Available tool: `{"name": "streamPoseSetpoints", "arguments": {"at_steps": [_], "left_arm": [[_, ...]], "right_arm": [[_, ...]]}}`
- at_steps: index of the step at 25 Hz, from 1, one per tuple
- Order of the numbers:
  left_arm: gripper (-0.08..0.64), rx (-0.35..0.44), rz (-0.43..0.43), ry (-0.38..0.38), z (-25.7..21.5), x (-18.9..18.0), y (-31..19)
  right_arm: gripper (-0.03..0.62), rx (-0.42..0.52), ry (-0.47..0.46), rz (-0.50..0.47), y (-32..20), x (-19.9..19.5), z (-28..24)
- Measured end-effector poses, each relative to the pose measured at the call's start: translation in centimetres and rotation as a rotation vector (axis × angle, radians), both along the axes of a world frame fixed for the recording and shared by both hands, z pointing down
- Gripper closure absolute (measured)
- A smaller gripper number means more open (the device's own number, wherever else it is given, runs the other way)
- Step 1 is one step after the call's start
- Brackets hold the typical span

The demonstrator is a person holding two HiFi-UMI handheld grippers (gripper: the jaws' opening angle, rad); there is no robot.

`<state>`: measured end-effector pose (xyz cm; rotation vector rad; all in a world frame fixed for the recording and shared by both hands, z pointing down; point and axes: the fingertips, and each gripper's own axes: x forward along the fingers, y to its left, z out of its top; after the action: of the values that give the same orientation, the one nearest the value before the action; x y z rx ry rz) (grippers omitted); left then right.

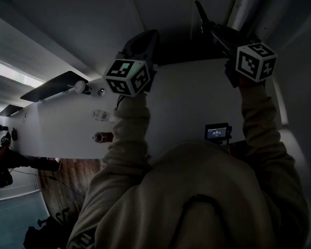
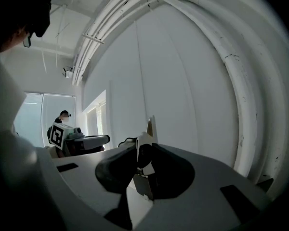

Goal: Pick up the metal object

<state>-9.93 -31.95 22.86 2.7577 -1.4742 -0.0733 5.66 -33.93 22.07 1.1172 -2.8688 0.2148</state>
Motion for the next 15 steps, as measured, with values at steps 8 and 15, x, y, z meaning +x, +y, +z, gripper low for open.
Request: {"name": "streamPoseSetpoints", "arguments": {"at_steps": [8,15], "left_arm": [[0.557,-0.019,0.021,0.017,0.9,0.4,-0.3],[0.557,-0.026,0.028,0.023,1.1,0.8,-0.3]], "right_arm": [[0.502,-0.025,0.013,0.007,-0.4,0.2,0.6],[0.502,-0.028,0.020,0.007,-0.3,0.1,0.5]]}}
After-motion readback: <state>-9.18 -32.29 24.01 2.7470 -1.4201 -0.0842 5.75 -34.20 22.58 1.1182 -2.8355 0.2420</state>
